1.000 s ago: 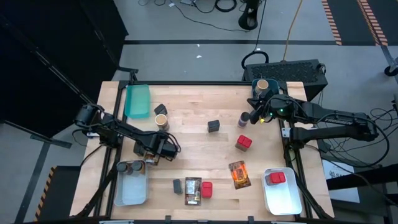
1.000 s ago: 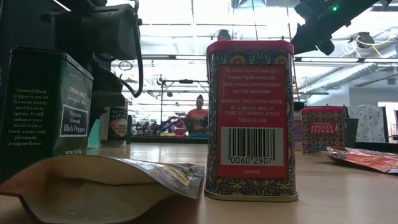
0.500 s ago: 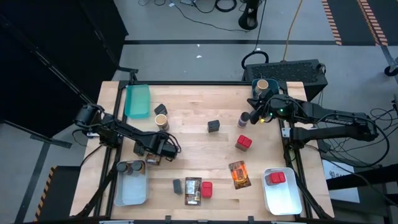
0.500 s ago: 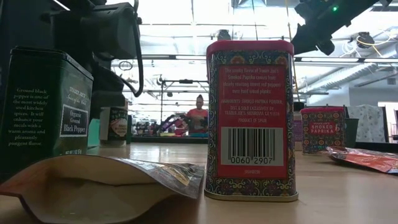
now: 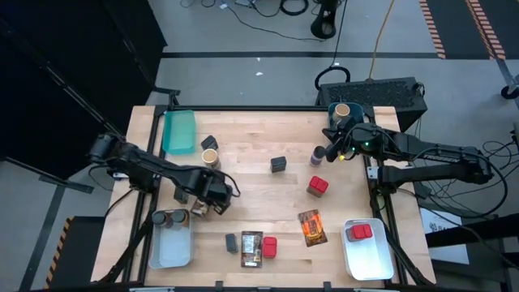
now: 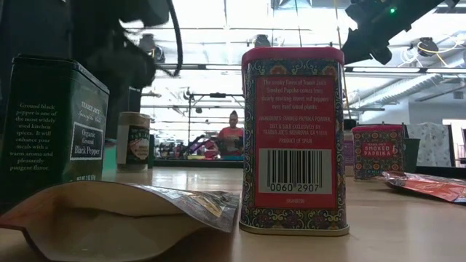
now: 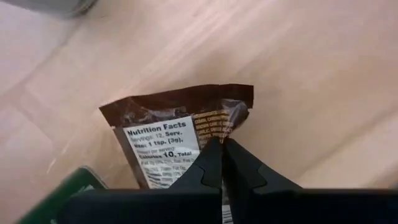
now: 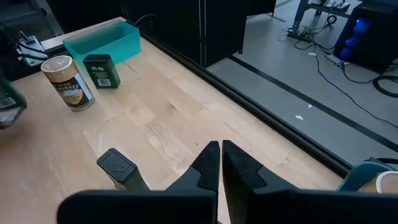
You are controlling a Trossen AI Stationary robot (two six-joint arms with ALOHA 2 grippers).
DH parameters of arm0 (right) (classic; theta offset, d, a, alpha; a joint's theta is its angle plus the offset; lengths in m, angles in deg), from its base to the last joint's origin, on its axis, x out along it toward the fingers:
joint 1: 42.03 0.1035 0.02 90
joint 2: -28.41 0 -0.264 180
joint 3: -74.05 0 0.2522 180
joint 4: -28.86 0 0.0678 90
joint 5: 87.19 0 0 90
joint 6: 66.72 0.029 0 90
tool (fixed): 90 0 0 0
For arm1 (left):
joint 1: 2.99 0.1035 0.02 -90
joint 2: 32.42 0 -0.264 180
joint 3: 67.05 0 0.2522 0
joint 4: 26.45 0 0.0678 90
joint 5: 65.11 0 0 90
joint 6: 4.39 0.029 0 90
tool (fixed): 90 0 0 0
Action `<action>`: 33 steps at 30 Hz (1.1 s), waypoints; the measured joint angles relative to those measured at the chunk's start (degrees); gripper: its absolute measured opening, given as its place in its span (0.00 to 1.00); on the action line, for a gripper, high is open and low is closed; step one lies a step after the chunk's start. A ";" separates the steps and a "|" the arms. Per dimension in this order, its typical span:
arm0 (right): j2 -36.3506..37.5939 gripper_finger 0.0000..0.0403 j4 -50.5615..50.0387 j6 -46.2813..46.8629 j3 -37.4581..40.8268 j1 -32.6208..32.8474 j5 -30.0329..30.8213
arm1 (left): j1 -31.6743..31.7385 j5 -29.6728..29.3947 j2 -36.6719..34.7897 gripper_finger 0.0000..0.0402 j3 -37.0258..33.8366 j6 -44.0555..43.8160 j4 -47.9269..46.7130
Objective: Sort spices by type
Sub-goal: Put the left brown seasoning pack into the light green bin
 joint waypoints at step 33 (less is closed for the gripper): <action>-0.02 0.00 -0.06 0.00 0.00 -0.01 0.01 | 28.77 -50.74 -25.86 0.01 -3.34 17.36 -12.35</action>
